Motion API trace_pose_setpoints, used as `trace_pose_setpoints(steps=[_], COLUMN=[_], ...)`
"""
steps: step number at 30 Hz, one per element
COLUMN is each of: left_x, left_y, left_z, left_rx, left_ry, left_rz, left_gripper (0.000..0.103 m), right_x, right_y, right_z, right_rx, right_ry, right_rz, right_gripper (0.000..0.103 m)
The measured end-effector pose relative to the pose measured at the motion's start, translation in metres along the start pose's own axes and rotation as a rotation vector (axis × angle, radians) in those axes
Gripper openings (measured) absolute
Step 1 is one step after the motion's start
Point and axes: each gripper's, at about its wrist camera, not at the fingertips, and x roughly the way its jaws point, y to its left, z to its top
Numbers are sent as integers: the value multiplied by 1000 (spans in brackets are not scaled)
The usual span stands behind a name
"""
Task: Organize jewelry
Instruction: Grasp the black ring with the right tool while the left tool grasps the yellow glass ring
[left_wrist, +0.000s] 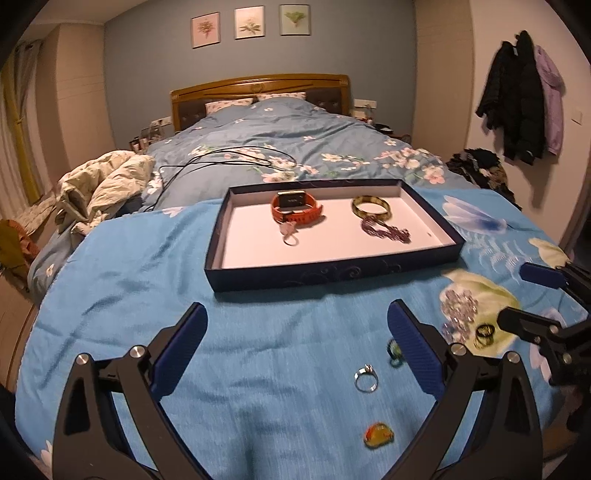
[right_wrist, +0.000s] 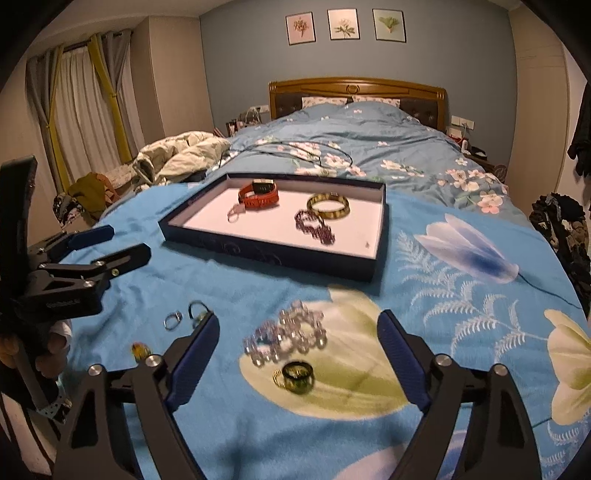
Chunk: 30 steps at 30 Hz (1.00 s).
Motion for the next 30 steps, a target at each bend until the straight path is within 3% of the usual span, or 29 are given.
trace_pose_setpoints(steps=[10,16,19,30], left_x=[-9,-11,-12,-11], left_y=[-16,-18,-17,-15], left_z=[-27,-39,-43,-54], left_rx=[99,123,117,126], left_ry=[28,53,65,120], left_rz=[-91,-117,-125,-180], left_gripper=[88,86,85,73], right_x=[17,23,25,26], right_y=[5,4,0,-1], right_z=[-25,-29,-28,-26], right_rx=[-5,10,28,9], right_ry=[113,125,133,134], right_rz=[40,46,44,35], right_gripper=[62,52,42,32])
